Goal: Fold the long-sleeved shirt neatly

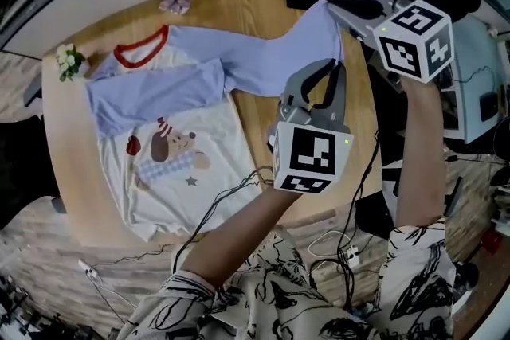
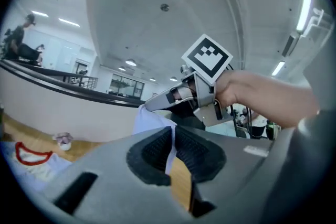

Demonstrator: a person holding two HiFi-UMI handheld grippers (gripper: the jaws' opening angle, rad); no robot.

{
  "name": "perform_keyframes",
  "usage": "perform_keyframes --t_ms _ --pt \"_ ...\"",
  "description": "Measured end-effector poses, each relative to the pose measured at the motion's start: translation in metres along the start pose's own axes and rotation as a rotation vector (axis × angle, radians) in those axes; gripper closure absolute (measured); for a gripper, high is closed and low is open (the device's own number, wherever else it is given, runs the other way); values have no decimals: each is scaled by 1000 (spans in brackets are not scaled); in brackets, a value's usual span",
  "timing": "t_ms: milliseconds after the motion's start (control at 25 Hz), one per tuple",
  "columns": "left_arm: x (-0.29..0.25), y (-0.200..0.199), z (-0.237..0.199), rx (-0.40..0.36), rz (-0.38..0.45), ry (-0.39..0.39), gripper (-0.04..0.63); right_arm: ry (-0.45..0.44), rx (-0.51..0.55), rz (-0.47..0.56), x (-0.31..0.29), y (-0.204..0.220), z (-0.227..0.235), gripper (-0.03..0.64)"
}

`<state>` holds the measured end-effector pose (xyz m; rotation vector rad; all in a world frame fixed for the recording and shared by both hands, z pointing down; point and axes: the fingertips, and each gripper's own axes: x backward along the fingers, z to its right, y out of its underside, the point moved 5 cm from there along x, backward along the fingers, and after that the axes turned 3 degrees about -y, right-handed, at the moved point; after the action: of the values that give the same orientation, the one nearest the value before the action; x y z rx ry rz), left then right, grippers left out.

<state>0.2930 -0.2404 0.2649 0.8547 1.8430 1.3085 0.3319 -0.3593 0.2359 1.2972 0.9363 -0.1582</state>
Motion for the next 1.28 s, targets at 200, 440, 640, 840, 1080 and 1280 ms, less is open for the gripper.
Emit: perform_keyframes --t_ms 200,440,640,840,1080,1280 --pt "73 -30 -82 65 86 -149 569 -147 80 56 -71 -86 -72 595" --pt "172 -26 -185 110 76 -331 569 -282 149 74 -151 -159 -163 595" --pt "234 -10 -253 134 80 -440 569 -370 199 41 -212 -192 -230 595" --pt "271 26 -309 170 48 -494 569 -417 219 -15 -279 -200 -275 595" --pt "303 80 -369 267 -25 -561 568 -470 219 -74 -361 -196 -323 595" --pt "316 129 -408 370 -130 -607 566 -495 234 -151 -431 -169 -354 594"
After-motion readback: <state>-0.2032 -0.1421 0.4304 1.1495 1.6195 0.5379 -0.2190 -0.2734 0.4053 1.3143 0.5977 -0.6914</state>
